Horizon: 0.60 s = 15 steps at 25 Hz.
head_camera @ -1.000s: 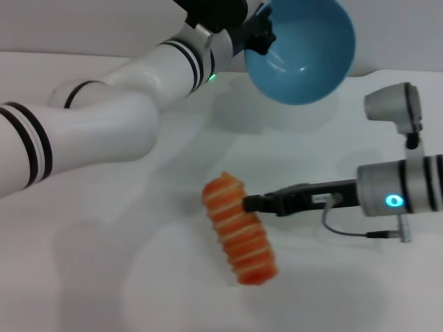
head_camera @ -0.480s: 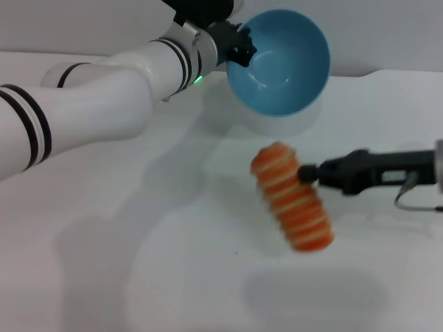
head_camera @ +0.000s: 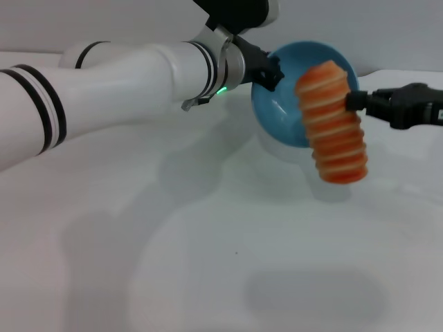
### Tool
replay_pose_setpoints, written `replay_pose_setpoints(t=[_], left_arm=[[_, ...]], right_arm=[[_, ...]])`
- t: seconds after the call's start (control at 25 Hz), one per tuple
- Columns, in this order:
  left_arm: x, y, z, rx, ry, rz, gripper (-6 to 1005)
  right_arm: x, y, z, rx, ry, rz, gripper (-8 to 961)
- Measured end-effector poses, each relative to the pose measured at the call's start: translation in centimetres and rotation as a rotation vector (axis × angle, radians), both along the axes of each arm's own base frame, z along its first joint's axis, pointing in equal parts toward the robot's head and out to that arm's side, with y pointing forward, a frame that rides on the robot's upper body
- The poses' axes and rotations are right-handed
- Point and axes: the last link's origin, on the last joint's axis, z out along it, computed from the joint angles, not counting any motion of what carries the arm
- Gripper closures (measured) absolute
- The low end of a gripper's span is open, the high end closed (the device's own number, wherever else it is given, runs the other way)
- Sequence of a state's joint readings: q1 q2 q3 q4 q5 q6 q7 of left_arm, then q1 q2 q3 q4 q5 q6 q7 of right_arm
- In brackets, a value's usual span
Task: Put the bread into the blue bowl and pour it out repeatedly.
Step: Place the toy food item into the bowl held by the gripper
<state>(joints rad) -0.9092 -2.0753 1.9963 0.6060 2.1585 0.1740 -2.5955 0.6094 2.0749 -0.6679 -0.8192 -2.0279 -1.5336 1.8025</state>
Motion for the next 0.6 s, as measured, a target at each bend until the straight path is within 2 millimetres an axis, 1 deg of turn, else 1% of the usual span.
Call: replay_pose_setpoints(t=[0.2, 0.32, 0.4, 0.6], left_arm=[[0.2, -0.6, -0.6, -0.065, 0.020, 0.021, 999], [0.3, -0.9, -0.8, -0.085, 0.025, 0.023, 999], [0.6, -1.2, -1.1, -0.103, 0.022, 0.022, 999], [1.2, -2.1, -1.9, -0.141, 0.007, 0.031, 998]], right_arm=[[0.3, 0.5, 1.0, 0.057, 0.011, -0.021, 929], [1.1, 1.1, 1.4, 0.115, -0.001, -0.060, 929], [1.3, 1.2, 1.4, 0.128, -0.008, -0.070, 930], [2.1, 1.4, 0.0, 0.134, -0.024, -0.089, 908]])
